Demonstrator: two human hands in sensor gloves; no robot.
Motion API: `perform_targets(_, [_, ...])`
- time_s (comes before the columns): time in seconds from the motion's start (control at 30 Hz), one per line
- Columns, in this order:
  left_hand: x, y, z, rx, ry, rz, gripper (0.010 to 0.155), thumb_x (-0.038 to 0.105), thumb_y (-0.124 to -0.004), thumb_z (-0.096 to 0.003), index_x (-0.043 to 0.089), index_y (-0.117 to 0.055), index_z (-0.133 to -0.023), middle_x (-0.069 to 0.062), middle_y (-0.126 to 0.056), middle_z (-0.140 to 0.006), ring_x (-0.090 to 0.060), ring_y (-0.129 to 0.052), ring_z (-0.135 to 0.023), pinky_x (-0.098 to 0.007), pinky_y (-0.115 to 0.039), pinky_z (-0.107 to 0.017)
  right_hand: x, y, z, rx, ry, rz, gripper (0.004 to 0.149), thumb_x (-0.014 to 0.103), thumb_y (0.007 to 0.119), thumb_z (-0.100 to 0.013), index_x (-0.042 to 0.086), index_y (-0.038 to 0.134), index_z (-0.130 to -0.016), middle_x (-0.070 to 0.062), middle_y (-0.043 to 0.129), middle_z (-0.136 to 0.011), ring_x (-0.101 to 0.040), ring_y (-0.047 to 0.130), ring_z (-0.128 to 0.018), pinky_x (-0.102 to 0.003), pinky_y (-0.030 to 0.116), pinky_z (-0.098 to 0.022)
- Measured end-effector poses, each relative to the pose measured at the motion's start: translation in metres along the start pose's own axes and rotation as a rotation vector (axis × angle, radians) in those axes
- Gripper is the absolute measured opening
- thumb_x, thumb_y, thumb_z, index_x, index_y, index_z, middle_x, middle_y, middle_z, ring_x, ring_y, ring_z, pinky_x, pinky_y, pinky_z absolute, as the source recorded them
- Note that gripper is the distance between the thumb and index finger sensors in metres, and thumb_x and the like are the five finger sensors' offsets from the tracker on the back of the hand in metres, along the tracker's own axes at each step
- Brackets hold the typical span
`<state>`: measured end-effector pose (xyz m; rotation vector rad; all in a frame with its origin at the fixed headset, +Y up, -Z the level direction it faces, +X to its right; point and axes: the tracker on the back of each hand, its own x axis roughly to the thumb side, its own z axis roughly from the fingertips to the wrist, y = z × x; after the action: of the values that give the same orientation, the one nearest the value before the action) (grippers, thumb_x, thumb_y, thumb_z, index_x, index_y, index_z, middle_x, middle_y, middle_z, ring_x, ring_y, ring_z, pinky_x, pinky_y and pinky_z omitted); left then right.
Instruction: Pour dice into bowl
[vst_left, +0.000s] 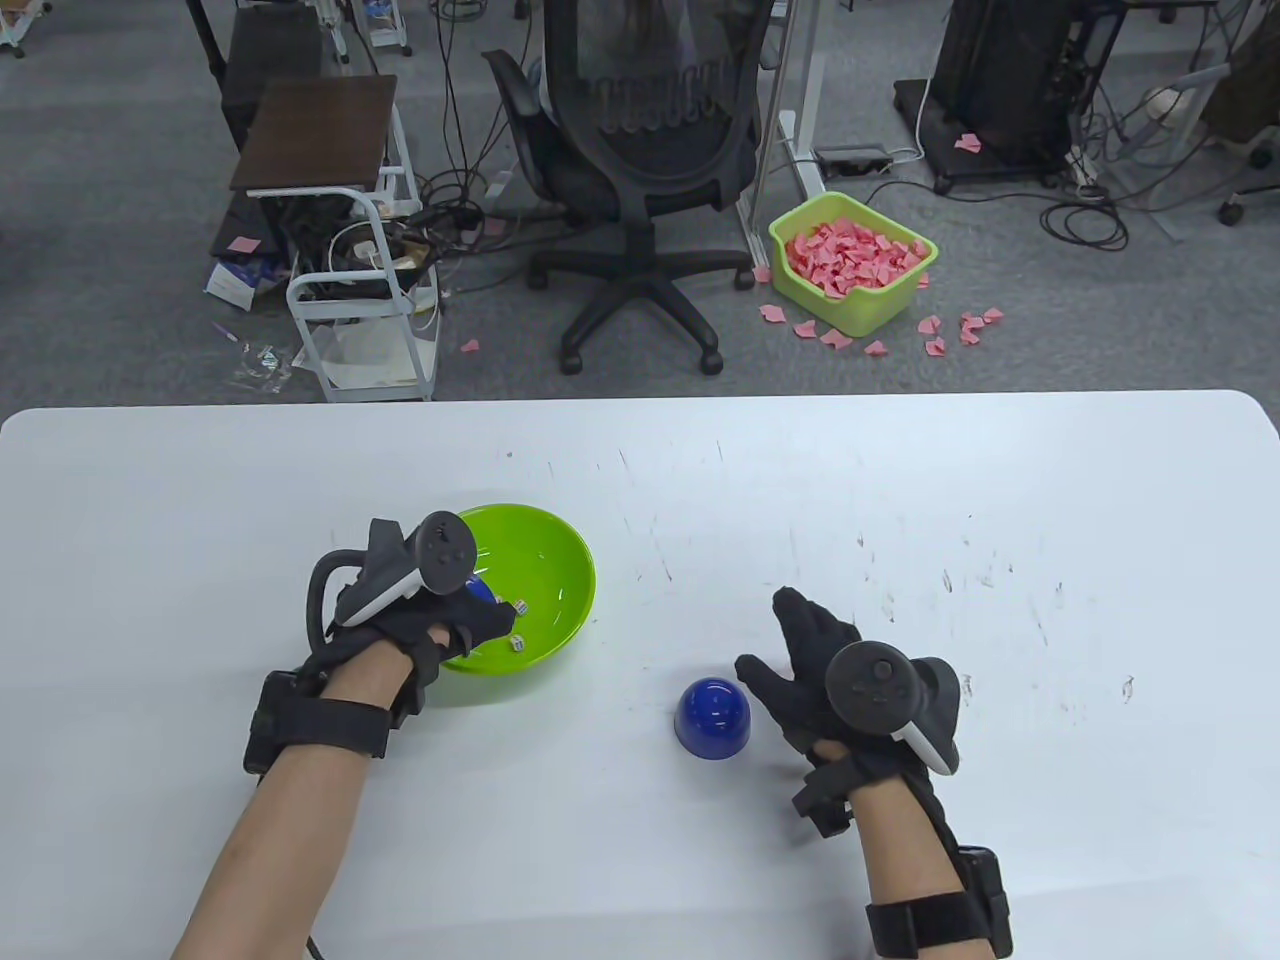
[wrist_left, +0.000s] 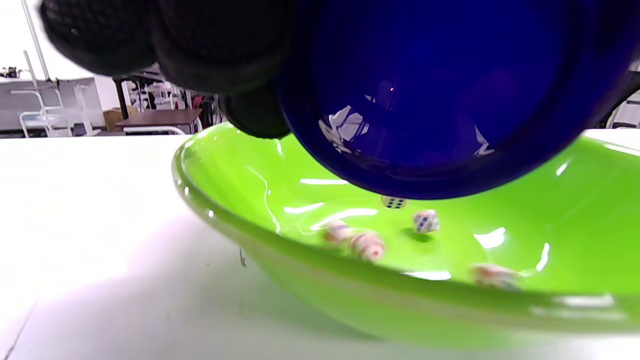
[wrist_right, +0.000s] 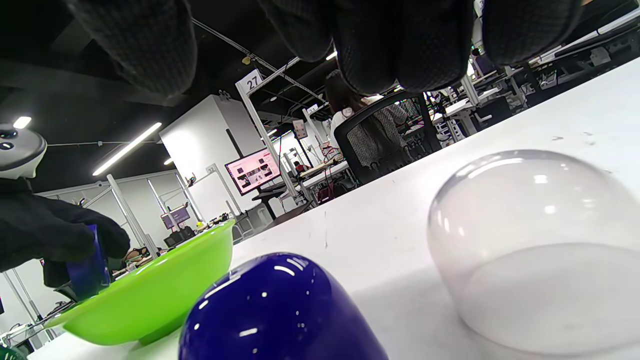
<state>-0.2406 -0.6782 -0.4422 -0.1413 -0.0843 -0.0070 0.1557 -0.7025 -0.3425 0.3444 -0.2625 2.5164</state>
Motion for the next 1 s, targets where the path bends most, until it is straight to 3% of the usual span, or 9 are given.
perform_targets(0.57, [-0.007, 0.001, 0.045, 0.198, -0.148, 0.215, 0.097, 0.084, -0.078, -0.035, 0.019, -0.058, -0.105, -0.014, -0.083, -0.094, -0.029, -0.09, -0.071, -0.055, -0.077, -0.061, 0.001, -0.001, 0.0, -0.028, -0.016, -0.017, 0.08, 0.049, 0.077, -0.057, -0.001, 0.049, -0.112, -0.035, 0.064, -0.109, -0.063, 0.066, -0.089, -0.078, 0.056, -0.062])
perform_targets(1.0, [-0.015, -0.017, 0.082, 0.307, -0.237, 0.519, 0.104, 0.071, -0.088, -0.0366, 0.019, -0.036, -0.11, -0.013, -0.063, -0.109, -0.033, -0.078, -0.091, -0.061, -0.067, -0.07, 0.0, -0.001, 0.001, -0.034, -0.013, -0.018, 0.08, 0.049, 0.077, -0.057, -0.001, 0.049, -0.112, -0.035, 0.063, -0.109, -0.062, 0.066, -0.089, -0.078, 0.057, -0.062])
